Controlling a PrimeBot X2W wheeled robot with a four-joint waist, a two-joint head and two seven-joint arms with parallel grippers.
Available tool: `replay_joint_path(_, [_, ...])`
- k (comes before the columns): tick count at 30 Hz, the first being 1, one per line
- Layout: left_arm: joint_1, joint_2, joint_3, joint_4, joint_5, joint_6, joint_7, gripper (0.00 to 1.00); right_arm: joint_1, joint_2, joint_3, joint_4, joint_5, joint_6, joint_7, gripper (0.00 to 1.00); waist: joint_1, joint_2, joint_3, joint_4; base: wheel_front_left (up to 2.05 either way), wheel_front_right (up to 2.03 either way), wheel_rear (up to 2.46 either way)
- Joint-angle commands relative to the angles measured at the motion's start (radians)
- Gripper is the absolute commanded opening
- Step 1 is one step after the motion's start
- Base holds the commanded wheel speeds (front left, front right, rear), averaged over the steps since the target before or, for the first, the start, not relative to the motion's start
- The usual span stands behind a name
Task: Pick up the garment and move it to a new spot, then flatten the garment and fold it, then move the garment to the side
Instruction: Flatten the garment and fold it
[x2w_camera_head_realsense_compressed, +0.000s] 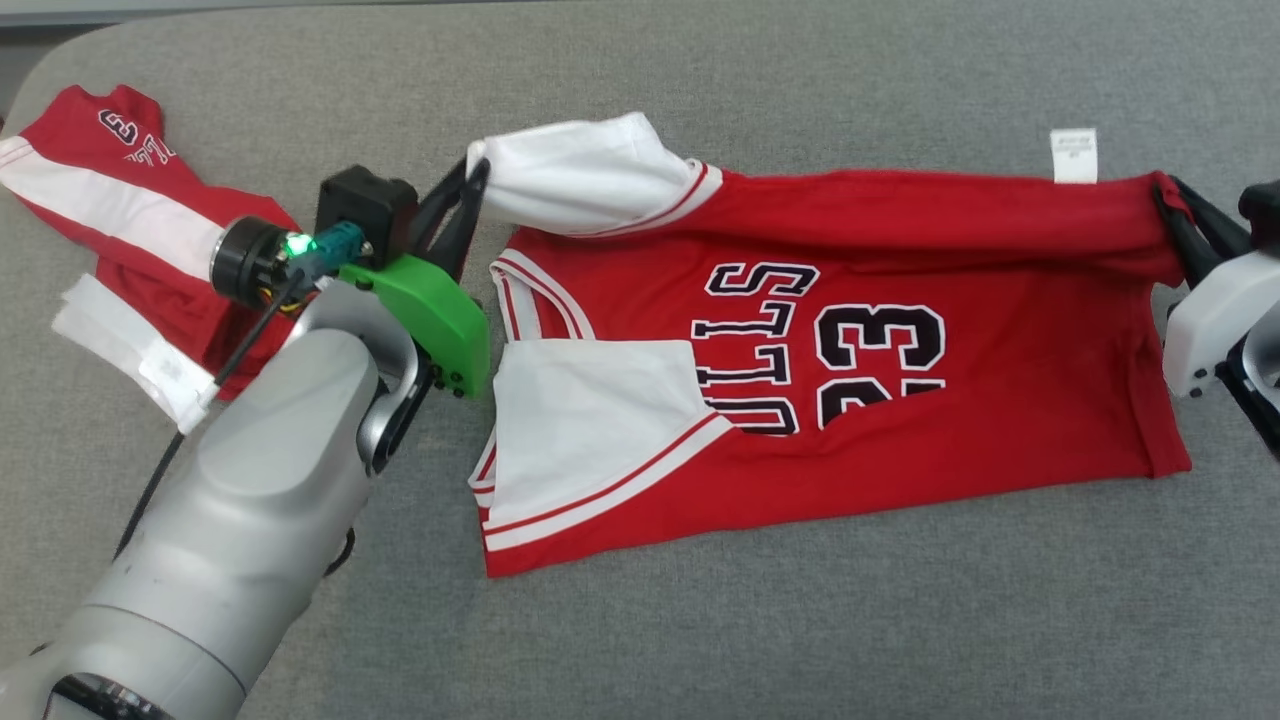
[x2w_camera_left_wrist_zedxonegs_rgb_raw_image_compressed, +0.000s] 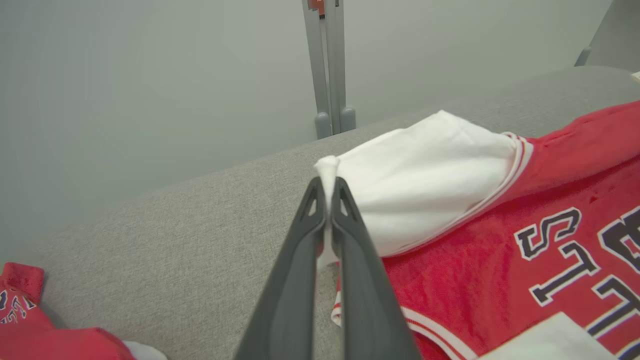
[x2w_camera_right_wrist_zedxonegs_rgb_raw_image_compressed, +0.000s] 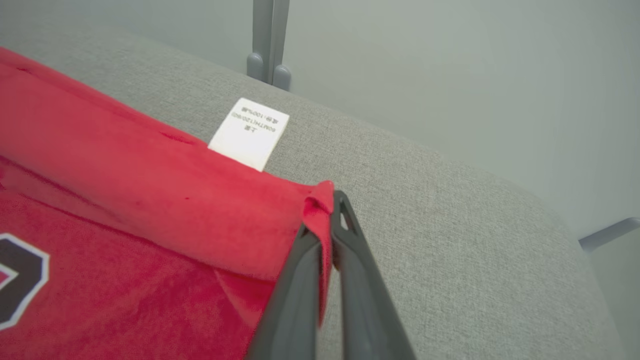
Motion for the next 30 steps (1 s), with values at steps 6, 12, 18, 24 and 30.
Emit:
replay_joint_path(6, [0.131, 0.063, -0.05, -0.125, 0.014, -0.001, 0.035, 0.0, 0.115, -0.047, -0.007, -0.056, 0.019, -0.002, -0.004, 0.0, 0.0, -0.0001, -0.088, 0.039, 0.0, 0.0, 0.0])
replay_joint_path(12, [0.268, 0.164, -0.129, -0.329, 0.009, -0.004, 0.172, 0.0, 0.216, -0.088, 0.035, -0.096, 0.049, -0.002, -0.004, 0.0, 0.0, -0.0001, -0.136, 0.061, 0.0, 0.0, 0.0])
replay_joint_path(18, [0.375, 0.267, -0.18, -0.546, -0.022, 0.019, 0.319, 0.0, 0.277, -0.145, 0.129, -0.12, 0.116, -0.002, -0.004, 0.0, 0.0, -0.0001, -0.154, 0.07, 0.0, 0.0, 0.0])
replay_joint_path(24, [0.427, 0.317, -0.201, -0.662, -0.045, 0.045, 0.388, 0.0, 0.286, -0.175, 0.216, -0.126, 0.186, -0.002, 0.014, 0.0, 0.0, -0.0001, -0.168, 0.066, 0.0, 0.0, 0.0])
replay_joint_path(30, [0.449, 0.334, -0.224, -0.688, -0.029, 0.06, 0.408, 0.0, 0.281, -0.191, 0.291, -0.142, 0.262, -0.002, 0.058, 0.0, 0.0, -0.0001, -0.178, 0.051, 0.0, 0.0, 0.0])
